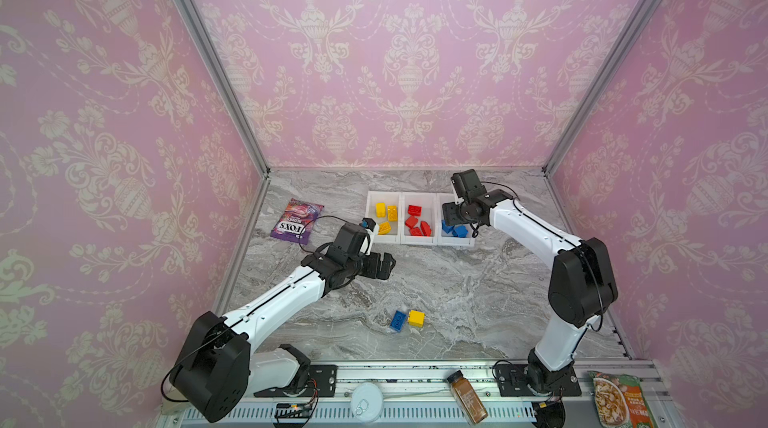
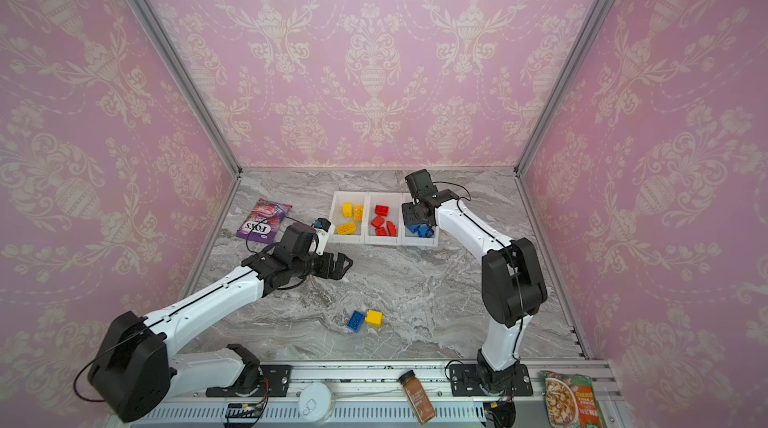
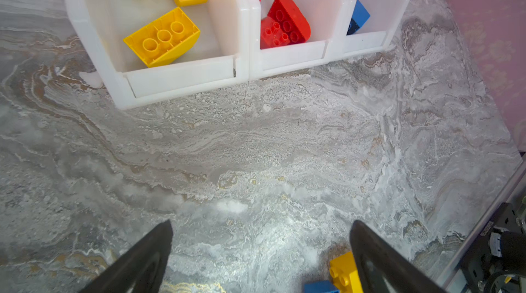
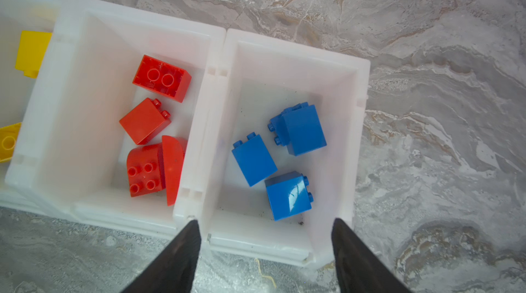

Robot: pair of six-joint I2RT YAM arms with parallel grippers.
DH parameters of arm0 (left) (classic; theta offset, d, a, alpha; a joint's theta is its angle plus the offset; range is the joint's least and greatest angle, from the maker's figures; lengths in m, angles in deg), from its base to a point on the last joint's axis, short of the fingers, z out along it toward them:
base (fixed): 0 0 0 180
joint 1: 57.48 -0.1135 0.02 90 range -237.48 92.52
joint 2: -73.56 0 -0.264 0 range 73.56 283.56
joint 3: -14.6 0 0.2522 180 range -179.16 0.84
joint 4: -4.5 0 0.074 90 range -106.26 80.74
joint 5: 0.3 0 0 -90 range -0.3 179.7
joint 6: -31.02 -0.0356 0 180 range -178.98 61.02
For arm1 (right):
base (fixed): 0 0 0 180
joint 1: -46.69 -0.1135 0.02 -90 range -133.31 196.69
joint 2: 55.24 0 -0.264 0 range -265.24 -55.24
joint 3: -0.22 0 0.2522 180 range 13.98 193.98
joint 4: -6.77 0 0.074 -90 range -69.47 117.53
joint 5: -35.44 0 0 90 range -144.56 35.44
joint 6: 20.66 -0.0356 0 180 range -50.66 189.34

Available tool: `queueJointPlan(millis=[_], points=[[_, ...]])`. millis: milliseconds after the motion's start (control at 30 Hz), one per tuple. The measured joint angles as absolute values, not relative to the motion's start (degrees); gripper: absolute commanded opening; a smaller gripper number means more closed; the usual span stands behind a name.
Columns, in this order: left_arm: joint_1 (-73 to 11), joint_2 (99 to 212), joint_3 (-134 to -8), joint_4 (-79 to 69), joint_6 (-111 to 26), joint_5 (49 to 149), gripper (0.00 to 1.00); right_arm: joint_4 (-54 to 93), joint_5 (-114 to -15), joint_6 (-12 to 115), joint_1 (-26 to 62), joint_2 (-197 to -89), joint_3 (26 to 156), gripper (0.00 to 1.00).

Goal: Sort the legos into containers by color
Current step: 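Lower the left gripper onto the yellow brick while the right gripper withdraws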

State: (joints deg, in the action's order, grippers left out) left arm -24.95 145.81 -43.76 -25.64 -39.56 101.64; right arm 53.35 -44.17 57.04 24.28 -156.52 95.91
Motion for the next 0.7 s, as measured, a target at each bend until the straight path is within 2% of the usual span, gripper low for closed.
queueJointPlan(millis=[400, 700], points=[[-12.9, 151.6, -47.4, -31.2, -35.8, 101.1, 0.93, 56.0, -49.0, 54.9, 24.3, -145.8, 87.3, 0.85], [-4.3, 159.9, -54.9, -36.4, -30.0, 100.3, 0.77, 55.5, -55.6, 51.2, 24.3, -135.6, 74.8, 0.89]])
